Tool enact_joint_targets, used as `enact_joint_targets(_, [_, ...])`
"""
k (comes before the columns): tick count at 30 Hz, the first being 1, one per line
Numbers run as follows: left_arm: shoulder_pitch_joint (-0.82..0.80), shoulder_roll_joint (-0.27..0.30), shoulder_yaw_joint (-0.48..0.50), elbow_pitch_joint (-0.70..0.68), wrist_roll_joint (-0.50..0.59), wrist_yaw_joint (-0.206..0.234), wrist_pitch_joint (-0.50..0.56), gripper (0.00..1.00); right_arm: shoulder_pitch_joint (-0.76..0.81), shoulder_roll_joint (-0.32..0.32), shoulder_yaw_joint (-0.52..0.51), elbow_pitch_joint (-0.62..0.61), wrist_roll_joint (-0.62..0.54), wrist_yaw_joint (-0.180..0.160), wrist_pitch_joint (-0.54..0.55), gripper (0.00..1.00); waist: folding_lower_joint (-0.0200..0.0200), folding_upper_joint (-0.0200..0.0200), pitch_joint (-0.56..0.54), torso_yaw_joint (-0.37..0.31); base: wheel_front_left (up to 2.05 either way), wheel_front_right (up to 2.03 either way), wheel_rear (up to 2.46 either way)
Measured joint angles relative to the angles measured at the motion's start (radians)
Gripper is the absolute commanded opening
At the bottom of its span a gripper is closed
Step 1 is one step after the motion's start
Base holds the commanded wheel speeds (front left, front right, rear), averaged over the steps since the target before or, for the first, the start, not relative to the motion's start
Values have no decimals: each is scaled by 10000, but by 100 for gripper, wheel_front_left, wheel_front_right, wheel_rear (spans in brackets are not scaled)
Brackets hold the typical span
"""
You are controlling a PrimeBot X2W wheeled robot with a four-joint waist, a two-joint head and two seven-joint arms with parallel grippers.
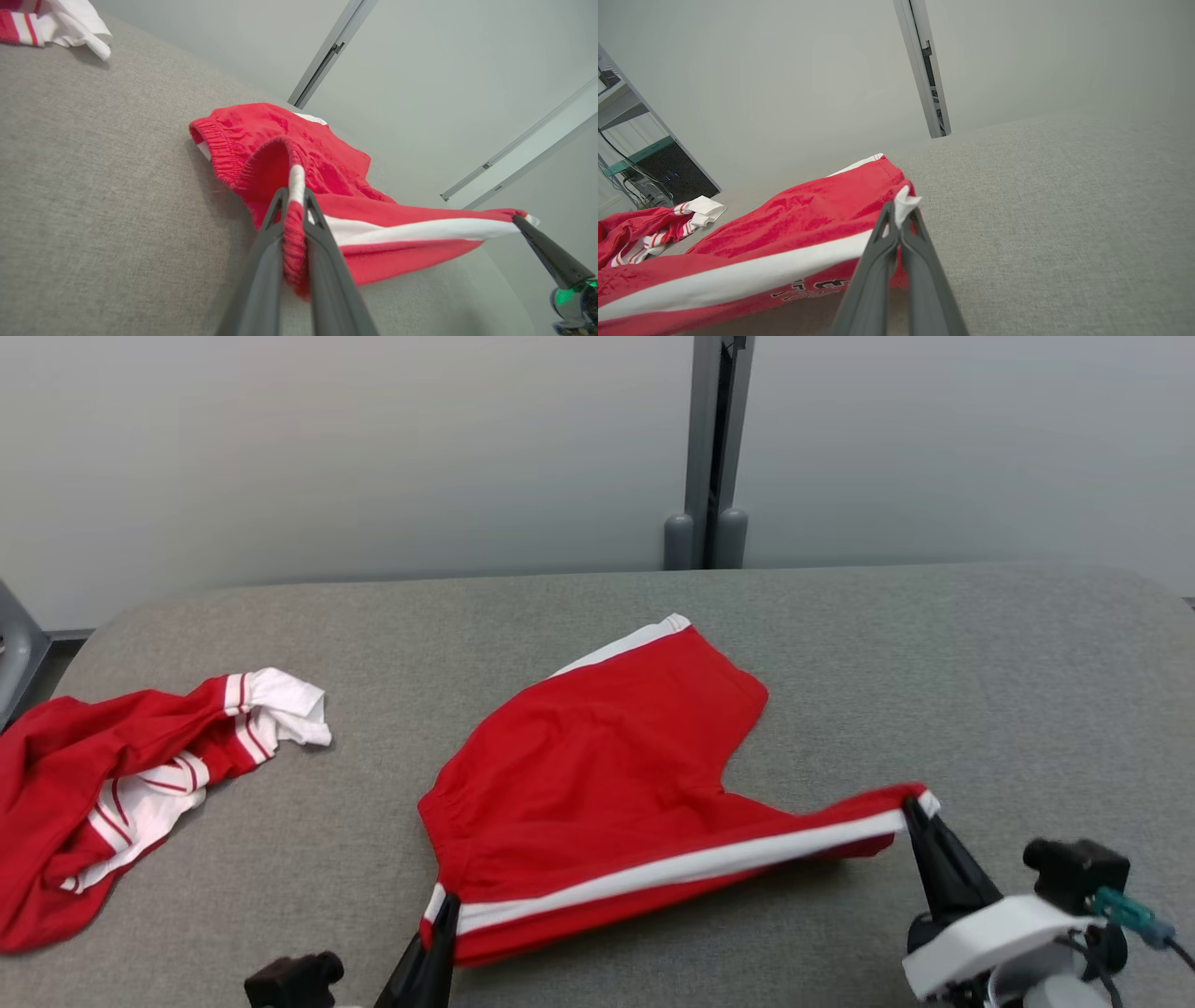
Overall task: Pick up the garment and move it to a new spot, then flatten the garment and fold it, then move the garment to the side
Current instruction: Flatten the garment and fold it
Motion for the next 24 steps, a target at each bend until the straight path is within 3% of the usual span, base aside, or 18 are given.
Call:
enact_joint_targets(9, [-2545,-207,-631,397,-2,10,-6,0,-3624,-174,387,1693,-602,-10,44,0,0,0,1286,776,0,0,0])
enact_joint_targets(15, [-3913,-416,-516,986,-128,10,-15,0,-5856,-176,825,3181,-1150,-10,36,0,0,0,2370,1349,0,0,0])
enact_joint_targets(24, [-5313,-462,-1250,1375,-1503,10,-17,0,-8262,-140,744,5427,-2036,-10,6,0,0,0,3724,2042,0,0,0])
